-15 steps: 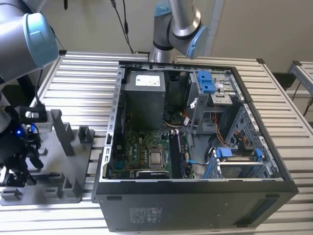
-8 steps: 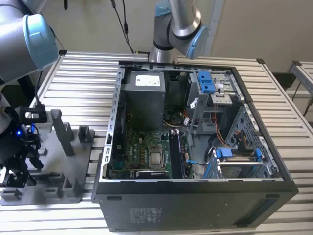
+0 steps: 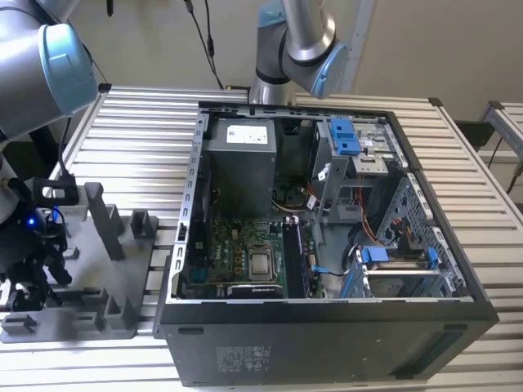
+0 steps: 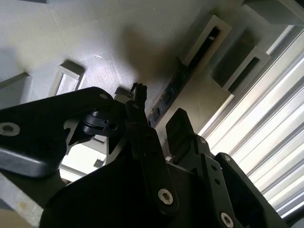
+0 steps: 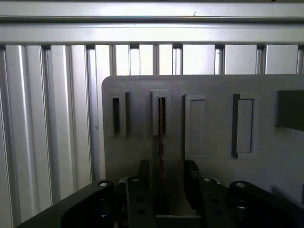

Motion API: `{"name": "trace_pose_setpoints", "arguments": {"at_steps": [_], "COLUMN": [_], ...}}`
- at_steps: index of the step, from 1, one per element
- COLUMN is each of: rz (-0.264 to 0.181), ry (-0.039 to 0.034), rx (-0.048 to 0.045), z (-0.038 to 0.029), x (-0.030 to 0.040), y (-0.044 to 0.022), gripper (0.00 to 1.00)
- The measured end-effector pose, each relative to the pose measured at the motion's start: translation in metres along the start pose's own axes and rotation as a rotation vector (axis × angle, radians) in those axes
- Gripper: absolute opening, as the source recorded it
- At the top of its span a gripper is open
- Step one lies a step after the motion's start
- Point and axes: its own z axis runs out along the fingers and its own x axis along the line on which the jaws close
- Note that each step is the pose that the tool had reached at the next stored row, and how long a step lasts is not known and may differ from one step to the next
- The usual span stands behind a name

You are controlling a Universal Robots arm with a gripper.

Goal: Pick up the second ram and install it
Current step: 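Pick up the second ram and move it above second insertion slot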

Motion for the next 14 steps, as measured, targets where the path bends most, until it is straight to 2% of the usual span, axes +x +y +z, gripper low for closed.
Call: {"name": "trace_pose_setpoints", "arguments": {"at_steps": [1, 2, 6, 8, 9, 10, 11, 12, 14], "rz": [0.000, 0.000, 0.000, 0.000, 0.000, 0.000, 0.000, 0.000, 0.000], "ry": [0.0000, 0.0000, 0.0000, 0.0000, 0.0001, 0.0001, 0.0000, 0.0000, 0.0000], "rx": [0.0000, 0.0000, 0.0000, 0.0000, -0.0001, -0.0001, 0.0000, 0.0000, 0.0000], "z": [0.0000, 0.0000, 0.0001, 0.0001, 0.0001, 0.0001, 0.0002, 0.0001, 0.0002], "x": [0.0000, 0.0000, 0.0000, 0.0000, 0.0000, 0.0000, 0.0000, 0.0000, 0.0000], "y": [0.0000, 0.0000, 0.0000, 0.0000, 0.0000, 0.0000, 0.0000, 0.0000, 0.0000], "gripper": [0.46, 0.39, 0.39, 0.30, 0.30, 0.24, 0.24, 0.17, 0.15]}}
